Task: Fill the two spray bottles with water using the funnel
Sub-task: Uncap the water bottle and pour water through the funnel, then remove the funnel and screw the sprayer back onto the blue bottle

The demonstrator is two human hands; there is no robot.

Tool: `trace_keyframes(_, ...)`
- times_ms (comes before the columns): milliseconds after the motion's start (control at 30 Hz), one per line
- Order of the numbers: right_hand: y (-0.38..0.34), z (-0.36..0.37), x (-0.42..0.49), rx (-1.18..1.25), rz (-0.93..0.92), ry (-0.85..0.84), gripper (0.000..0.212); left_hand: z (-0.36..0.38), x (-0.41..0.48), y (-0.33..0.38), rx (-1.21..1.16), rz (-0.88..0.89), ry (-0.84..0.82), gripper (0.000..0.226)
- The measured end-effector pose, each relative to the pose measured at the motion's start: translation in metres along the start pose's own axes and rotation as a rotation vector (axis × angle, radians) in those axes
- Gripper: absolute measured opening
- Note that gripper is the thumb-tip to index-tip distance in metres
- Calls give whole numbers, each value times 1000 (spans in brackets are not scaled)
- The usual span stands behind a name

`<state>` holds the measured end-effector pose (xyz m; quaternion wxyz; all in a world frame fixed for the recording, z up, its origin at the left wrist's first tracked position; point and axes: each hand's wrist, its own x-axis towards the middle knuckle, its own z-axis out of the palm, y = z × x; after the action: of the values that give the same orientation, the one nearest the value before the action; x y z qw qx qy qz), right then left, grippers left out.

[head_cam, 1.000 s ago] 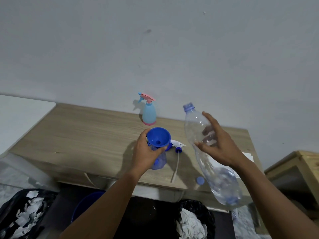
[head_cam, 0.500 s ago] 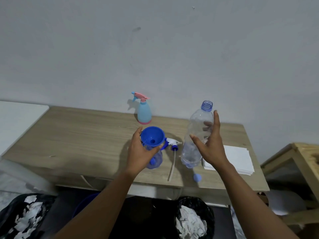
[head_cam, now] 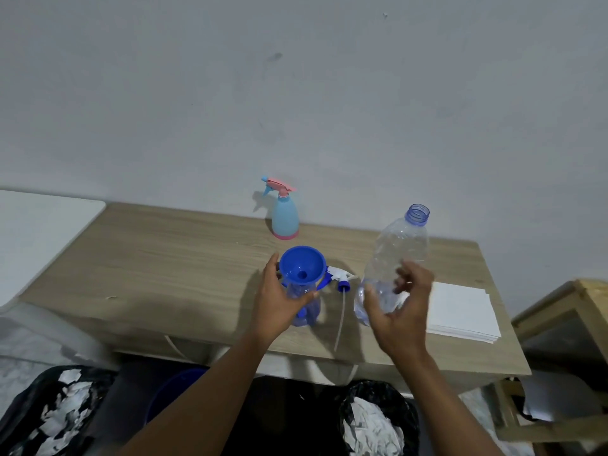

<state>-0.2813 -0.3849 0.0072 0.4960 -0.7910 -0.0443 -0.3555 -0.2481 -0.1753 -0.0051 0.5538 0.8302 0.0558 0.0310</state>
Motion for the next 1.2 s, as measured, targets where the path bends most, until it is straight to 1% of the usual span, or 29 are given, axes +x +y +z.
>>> trace_keyframes(67,-6,19,-6,20,7,-225,66,0,1,-1,44,-42,-13,70)
trace_keyframes(167,-10,45,3,16,82,-477,79,-3,1,5,119,-131,-41,48)
trace_keyframes(233,-12,59,10,17,170,-594,93,-6,1,3,158,-147,-77,30)
trace_keyframes(267,-13,66,14,18,208,-643,101,-7,1,3,172,-139,-88,25)
trace_keyframes(333,-16,76,19,17,265,-721,115,-10,0,1,186,-117,-88,22)
trace_keyframes(400,-17,85,22,27,290,-762,117,-14,-2,0,178,-114,-91,22)
trace_keyframes(500,-17,94,19,48,301,-746,109,-18,-4,-3,177,-121,-107,23)
trace_keyframes(600,-19,98,15,78,314,-693,106,-20,-5,-9,172,-114,-87,21)
trace_keyframes(633,-21,98,14,88,311,-664,105,-21,-4,-10,171,-106,-80,21)
trace_keyframes(700,-26,100,15,122,332,-592,104,-21,-3,-13,181,-99,-85,32)
trace_keyframes(767,-29,100,20,183,393,-497,103,-22,-2,-17,165,-101,-93,41)
trace_keyframes(833,-29,99,26,221,443,-396,102,-25,0,-22,128,-102,-82,45)
trace_keyframes(900,-25,97,32,216,453,-346,102,-32,1,-28,116,-96,-51,46)
trace_keyframes(967,-18,94,33,205,462,-340,102,-41,4,-35,114,-77,-6,47)
trace_keyframes(1033,-9,93,25,167,520,-372,99,-50,8,-42,105,-68,32,46)
trace_keyframes(1133,12,94,3,70,587,-433,83,-59,11,-50,85,-66,49,45)
trace_keyframes(1200,25,96,-10,-55,596,-503,70,-62,13,-54,79,-64,49,45)
